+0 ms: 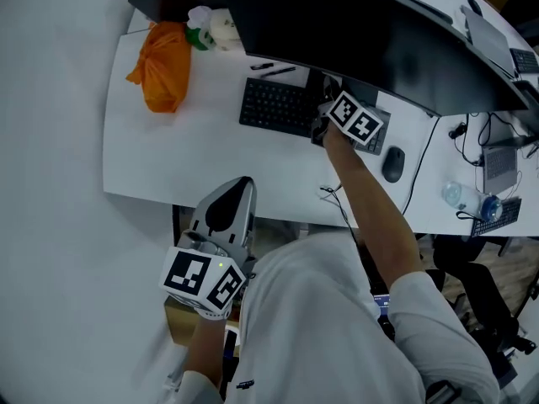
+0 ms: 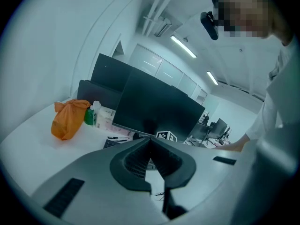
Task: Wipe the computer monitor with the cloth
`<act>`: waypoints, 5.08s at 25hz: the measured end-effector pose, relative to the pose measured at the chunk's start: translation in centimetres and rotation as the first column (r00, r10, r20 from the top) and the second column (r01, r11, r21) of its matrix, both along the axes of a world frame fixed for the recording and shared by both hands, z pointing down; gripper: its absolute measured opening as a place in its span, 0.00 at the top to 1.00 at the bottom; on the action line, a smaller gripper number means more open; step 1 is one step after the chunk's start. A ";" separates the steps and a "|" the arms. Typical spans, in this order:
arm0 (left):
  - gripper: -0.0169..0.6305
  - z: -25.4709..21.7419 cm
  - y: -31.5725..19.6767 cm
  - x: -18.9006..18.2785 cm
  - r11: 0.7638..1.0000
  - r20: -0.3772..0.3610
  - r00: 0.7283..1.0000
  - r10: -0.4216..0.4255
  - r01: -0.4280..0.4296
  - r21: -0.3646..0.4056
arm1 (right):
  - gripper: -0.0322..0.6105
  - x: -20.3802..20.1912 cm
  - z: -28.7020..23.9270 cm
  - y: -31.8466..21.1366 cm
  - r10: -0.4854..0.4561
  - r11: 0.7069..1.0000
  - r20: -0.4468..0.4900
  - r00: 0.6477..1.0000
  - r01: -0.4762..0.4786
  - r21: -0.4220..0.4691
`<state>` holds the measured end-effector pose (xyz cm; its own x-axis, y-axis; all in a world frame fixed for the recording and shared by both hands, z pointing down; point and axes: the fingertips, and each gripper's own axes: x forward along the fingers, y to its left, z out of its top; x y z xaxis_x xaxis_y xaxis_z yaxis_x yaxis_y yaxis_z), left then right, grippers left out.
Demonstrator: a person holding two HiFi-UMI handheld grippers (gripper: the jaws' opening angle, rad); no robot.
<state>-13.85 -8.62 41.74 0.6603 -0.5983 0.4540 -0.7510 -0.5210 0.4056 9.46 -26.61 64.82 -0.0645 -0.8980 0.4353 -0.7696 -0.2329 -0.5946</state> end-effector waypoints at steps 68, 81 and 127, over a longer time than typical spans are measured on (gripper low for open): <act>0.94 -5.5 1.9 21.0 0.916 -0.080 0.918 0.387 -0.374 0.146 | 0.91 29.9 -29.8 15.0 -0.121 0.960 -0.839 0.531 0.276 0.037; 0.94 -7.1 1.7 20.5 0.921 -0.133 0.920 0.369 -0.343 0.185 | 0.91 26.0 -34.8 12.9 -0.406 0.860 -0.909 0.095 0.378 -0.344; 0.94 -9.4 0.5 16.2 0.903 -0.145 0.922 0.358 -0.303 0.303 | 0.90 5.9 -41.1 17.0 -0.159 0.841 -0.666 0.729 0.453 0.295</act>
